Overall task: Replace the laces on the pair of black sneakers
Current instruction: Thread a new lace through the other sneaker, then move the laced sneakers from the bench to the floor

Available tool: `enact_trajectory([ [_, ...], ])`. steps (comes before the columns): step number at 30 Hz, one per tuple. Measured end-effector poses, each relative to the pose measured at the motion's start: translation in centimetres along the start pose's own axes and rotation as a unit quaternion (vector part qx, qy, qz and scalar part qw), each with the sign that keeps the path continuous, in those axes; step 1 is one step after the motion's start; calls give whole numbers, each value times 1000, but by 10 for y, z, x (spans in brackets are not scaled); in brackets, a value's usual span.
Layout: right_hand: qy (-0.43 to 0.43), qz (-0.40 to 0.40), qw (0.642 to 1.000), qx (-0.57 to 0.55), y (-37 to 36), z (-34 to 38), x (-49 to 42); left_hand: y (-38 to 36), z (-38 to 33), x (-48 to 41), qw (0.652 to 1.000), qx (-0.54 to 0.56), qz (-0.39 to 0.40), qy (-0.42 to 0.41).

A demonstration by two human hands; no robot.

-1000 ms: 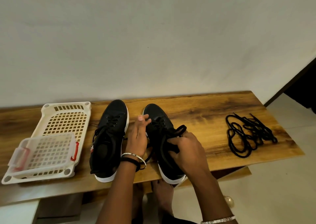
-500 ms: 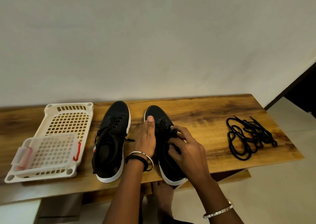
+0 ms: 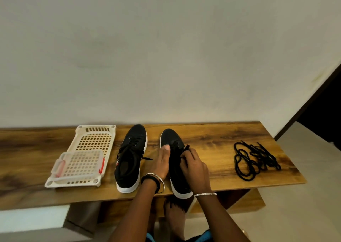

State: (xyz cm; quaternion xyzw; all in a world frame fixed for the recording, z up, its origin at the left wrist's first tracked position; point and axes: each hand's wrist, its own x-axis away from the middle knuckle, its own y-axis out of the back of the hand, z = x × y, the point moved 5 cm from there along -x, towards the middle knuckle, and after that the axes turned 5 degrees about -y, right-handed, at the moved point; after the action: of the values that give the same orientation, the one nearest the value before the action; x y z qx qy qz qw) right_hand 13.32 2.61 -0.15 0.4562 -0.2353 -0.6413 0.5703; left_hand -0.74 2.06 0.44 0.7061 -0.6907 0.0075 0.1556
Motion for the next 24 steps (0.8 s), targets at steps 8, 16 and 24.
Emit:
enact_trajectory([
  [8,-73,67,993,-58,22,4,54,38,-15,76,974,-218,-33,-52],
  [16,-59,231,967,88,39,50,79,79,-19,129,938,-345,-38,-8],
  [24,-77,242,962,96,30,66,79,100,0,127,905,-425,-10,9],
])
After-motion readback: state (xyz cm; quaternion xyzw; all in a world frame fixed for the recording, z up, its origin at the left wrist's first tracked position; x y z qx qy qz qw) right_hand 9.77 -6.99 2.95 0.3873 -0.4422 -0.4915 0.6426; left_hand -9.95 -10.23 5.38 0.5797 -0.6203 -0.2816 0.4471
